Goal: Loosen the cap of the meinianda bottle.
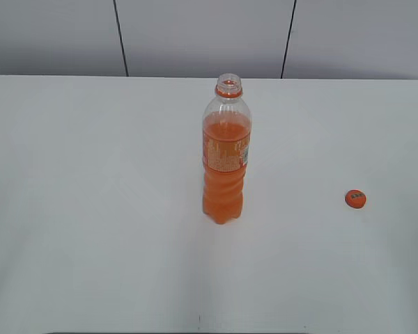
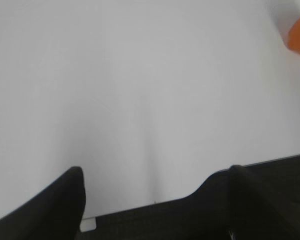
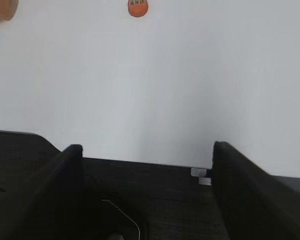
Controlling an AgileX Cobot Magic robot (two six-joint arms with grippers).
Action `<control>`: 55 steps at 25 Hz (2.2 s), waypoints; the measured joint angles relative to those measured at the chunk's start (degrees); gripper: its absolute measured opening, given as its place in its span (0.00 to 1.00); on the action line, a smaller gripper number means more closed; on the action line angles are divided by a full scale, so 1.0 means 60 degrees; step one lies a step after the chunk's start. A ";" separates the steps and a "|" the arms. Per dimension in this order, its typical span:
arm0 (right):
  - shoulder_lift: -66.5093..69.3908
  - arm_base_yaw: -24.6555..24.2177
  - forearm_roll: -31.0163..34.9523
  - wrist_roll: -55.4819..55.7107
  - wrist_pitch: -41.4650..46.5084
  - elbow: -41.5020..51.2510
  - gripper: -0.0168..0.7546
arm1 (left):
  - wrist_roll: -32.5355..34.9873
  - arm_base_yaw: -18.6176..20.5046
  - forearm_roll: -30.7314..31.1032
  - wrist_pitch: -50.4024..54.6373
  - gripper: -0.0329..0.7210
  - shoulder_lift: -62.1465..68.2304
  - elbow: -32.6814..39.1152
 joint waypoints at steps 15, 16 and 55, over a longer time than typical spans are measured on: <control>-0.3097 0.0000 0.0000 0.0000 0.0021 0.0019 0.79 | 0.0000 0.0000 -0.0267 -0.0321 0.72 -0.2766 0.0223; -0.3283 0.0000 0.0000 0.0000 0.0029 0.0019 0.79 | 0.0000 0.0000 -0.0267 -0.0321 0.72 -0.2803 0.0223; -0.3677 -0.0259 0.0000 0.0000 0.0021 0.0030 0.78 | 0.0000 0.2158 -0.0323 -0.0337 0.72 -0.2803 0.0223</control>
